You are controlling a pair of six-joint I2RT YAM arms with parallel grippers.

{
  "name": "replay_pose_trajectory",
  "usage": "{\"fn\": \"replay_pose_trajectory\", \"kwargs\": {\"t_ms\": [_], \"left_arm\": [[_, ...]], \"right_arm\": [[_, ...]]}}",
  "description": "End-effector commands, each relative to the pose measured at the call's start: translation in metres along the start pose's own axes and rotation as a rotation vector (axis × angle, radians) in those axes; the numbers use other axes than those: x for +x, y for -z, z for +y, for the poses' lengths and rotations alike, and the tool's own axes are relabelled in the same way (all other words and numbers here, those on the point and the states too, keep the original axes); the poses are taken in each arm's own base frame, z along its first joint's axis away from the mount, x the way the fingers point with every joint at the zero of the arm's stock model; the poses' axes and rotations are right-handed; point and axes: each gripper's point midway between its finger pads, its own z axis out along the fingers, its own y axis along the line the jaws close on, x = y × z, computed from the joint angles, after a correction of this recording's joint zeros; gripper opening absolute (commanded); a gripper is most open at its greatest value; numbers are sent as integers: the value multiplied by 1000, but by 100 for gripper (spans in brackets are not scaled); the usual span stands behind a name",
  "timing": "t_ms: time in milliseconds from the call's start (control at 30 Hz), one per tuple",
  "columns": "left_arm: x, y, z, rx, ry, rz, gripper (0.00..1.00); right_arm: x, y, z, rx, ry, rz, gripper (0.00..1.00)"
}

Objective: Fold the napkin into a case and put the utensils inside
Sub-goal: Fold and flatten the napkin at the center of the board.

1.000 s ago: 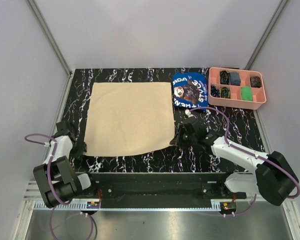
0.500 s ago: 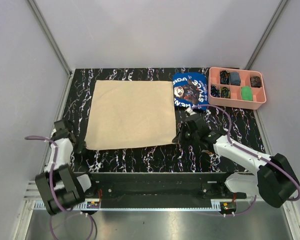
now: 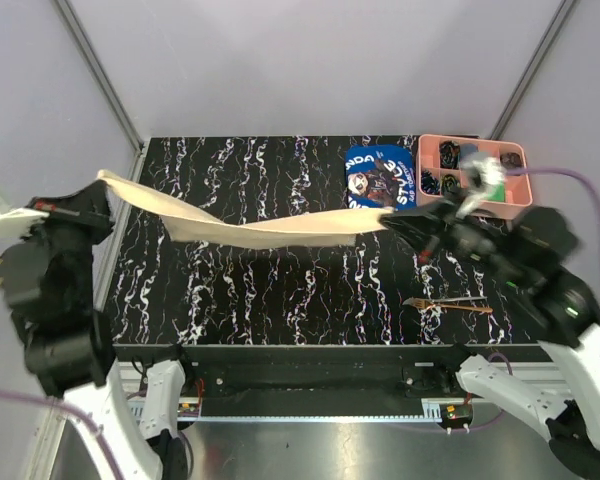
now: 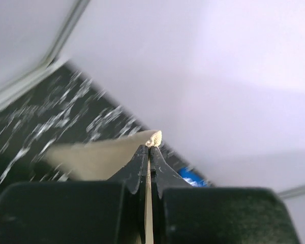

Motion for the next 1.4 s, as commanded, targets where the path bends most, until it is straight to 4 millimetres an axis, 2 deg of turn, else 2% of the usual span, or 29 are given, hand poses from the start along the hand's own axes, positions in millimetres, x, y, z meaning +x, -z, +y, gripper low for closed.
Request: {"fn": "replay_pose_trajectory", "kwargs": {"t_ms": [0, 67, 100, 167, 267, 333, 367, 433, 467, 500, 533, 567, 600, 667, 700, 733, 767, 800, 833, 867, 900, 933, 967, 1000, 1033, 1067, 1133, 1267, 1367], "left_arm": [[-62, 59, -63, 153, -50, -165, 0], [-77, 74, -73, 172, -48, -208, 0], [-86, 85, -82, 202, -47, -231, 0], [-95, 91, -85, 200, -42, -259, 0], [-94, 78, -75, 141, -20, -248, 0], [-86, 58, -60, 77, -13, -226, 0], [-81, 49, -56, 68, -13, -213, 0], [-66, 16, -41, 31, -23, -175, 0], [-58, 3, -34, 10, -25, -154, 0], [-41, -24, -17, -45, -33, -104, 0], [-32, -38, -9, -66, -41, -80, 0], [-23, -53, 0, -86, -43, -57, 0], [-3, -83, 18, -127, -49, -12, 0], [18, -113, 36, -168, -53, 38, 0], [42, -145, 58, -219, -48, 96, 0], [54, -161, 67, -241, -50, 128, 0], [66, -175, 77, -260, -48, 158, 0], [92, -201, 96, -297, -47, 225, 0], [103, -212, 105, -315, -52, 249, 0], [115, -222, 112, -323, -48, 281, 0], [134, -240, 127, -343, -50, 318, 0], [142, -248, 136, -363, -52, 335, 0], [160, -261, 149, -386, -53, 368, 0], [160, -269, 149, -382, -56, 367, 0], [165, -276, 153, -386, -55, 377, 0], [179, -287, 162, -392, -55, 404, 0], [180, -303, 159, -379, -51, 412, 0], [199, -316, 171, -410, -48, 475, 0], [206, -307, 175, -442, -56, 526, 0]], "right_arm": [[-52, 63, 53, -154, 147, -107, 0], [-66, 80, 63, -164, 135, -152, 0], [-69, 82, 61, -148, 118, -160, 0], [-71, 82, 54, -102, 87, -170, 0], [-65, 66, 29, 19, 21, -154, 0], [-63, 54, 5, 133, -13, -156, 0], [-56, 39, -9, 187, -27, -124, 0], [-53, 22, -30, 275, -34, -114, 0], [-41, 0, -45, 317, -34, -68, 0], [-40, -11, -57, 357, -12, -72, 0], [-37, -22, -67, 387, -2, -58, 0], [-20, -45, -84, 424, 4, -1, 0], [-21, -59, -93, 429, 17, -13, 0], [7, -93, -131, 468, 3, 42, 0], [5, -110, -138, 437, -12, 18, 0], [31, -133, -165, 462, -33, 82, 0], [35, -143, -184, 488, -42, 89, 0], [40, -156, -197, 487, -30, 98, 0], [68, -178, -220, 495, -44, 170, 0], [60, -192, -227, 478, -29, 161, 0], [64, -201, -239, 470, -13, 181, 0], [92, -217, -264, 490, -22, 243, 0], [80, -229, -270, 476, -11, 222, 0], [82, -235, -282, 459, -12, 228, 0], [105, -246, -301, 467, -30, 273, 0], [93, -256, -304, 455, -24, 249, 0], [101, -271, -319, 435, -49, 263, 0], [124, -282, -326, 398, -90, 327, 0], [137, -276, -321, 405, -151, 363, 0]]}}
